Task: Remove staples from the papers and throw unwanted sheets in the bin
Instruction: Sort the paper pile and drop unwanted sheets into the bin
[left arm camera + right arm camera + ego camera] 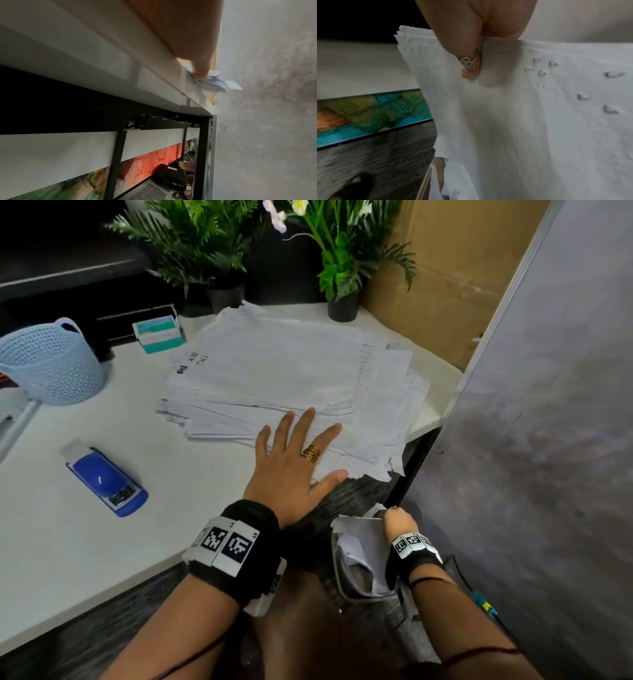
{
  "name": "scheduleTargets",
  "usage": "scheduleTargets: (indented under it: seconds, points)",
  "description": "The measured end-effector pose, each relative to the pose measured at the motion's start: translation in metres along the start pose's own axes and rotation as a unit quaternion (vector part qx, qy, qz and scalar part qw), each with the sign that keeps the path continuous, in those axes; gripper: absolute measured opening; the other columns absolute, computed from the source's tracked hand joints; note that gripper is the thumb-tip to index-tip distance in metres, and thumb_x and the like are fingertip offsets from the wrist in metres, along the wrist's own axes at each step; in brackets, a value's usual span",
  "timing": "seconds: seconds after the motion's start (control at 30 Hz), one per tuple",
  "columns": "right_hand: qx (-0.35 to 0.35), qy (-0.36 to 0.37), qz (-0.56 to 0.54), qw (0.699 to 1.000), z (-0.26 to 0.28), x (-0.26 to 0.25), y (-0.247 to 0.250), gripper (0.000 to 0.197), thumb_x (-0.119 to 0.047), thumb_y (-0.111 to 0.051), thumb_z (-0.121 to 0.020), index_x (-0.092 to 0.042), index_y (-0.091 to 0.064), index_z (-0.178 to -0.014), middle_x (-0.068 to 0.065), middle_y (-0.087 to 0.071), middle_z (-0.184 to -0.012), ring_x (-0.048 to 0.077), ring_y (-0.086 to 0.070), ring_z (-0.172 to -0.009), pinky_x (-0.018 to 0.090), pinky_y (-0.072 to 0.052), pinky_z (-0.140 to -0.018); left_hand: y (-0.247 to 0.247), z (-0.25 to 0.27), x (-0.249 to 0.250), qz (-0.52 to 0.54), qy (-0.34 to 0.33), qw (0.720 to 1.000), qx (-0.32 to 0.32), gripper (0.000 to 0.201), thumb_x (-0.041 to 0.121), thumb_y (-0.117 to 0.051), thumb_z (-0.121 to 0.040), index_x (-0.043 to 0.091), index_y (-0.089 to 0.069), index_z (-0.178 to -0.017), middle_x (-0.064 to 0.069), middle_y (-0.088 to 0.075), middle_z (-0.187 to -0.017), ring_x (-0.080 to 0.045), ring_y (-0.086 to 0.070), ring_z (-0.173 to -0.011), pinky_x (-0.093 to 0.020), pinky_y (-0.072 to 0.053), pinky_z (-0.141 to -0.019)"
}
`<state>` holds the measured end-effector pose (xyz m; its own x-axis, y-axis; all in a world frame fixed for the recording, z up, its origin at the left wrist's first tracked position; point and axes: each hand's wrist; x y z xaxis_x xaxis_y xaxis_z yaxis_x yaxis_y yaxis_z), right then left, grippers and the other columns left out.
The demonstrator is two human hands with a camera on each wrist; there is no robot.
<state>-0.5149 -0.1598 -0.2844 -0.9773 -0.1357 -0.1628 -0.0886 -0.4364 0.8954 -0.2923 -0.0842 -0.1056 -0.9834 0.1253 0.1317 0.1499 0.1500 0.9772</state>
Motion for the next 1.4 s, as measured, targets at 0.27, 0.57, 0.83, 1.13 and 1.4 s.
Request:
scheduleTargets:
  seconds: [0.27,0.57,0.83,1.13,1.4]
  points:
    - [-0.065,0.014,0.013,0.998,0.009,0.002,-0.029,0.078,-0.049,-0.057,-0.086,-0.019,-0.017,-0.146,0.010,-0.039,-0.141,0.031,-0.043,-0.125,0.042,-0.038,-0.098,0.001,-0.001,0.001,-0.006,0.003,1.000,0.004,0.072,0.073,-0.007,-0.082,0.043,-0.006,-0.147,0.000,-0.001,-0.159,-0.027,0.000,-0.145,-0.052,0.000,-0.113]
    - [0.399,0.150,-0.165,0.889,0.079,-0.039,0.036,0.035,-0.036,-0.045,-0.088,-0.006,-0.061,-0.096,0.009,-0.061,-0.092,0.026,-0.059,-0.085,0.036,-0.048,-0.074,0.005,0.002,0.001,0.041,0.027,0.998,0.032,0.087,0.077,-0.016,-0.077,0.033,0.005,-0.149,0.005,-0.017,-0.154,-0.020,-0.011,-0.141,-0.049,-0.002,-0.112]
    - [0.517,0.221,-0.258,0.786,0.134,-0.075,0.126,0.025,-0.025,-0.046,-0.088,-0.004,-0.060,-0.089,0.004,-0.053,-0.087,0.009,-0.042,-0.083,0.015,-0.030,-0.075,0.018,0.006,0.006,0.045,0.052,0.996,0.057,0.069,0.064,-0.009,-0.089,0.030,-0.029,-0.145,-0.001,0.000,-0.157,-0.017,0.019,-0.141,-0.043,0.029,-0.106]
    - [0.370,0.071,-0.125,0.918,0.111,-0.117,0.183,0.033,-0.036,-0.045,-0.095,-0.012,-0.067,-0.104,0.008,-0.060,-0.109,0.027,-0.045,-0.109,0.036,-0.033,-0.090,0.019,0.007,0.005,0.071,0.086,0.993,0.032,0.047,0.044,-0.026,-0.099,0.032,-0.025,-0.144,0.008,-0.021,-0.154,-0.014,-0.010,-0.143,-0.059,0.018,-0.107]
    - [0.283,-0.038,-0.099,0.953,0.096,-0.146,0.199,0.046,-0.052,-0.042,-0.092,-0.013,-0.061,-0.108,0.007,-0.060,-0.114,0.027,-0.044,-0.116,0.042,-0.032,-0.093,0.019,0.008,0.003,0.048,0.081,0.995,0.024,0.055,0.048,-0.012,-0.094,0.034,-0.031,-0.144,0.009,-0.024,-0.152,-0.016,-0.018,-0.138,-0.060,0.017,-0.107]
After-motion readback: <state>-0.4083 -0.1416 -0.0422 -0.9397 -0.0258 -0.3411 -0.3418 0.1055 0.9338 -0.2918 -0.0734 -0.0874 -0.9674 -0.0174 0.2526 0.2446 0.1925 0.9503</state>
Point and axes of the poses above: each hand's wrist, its own z-axis away from the middle knuckle, its own y-axis out of the back of the hand, x = y × z
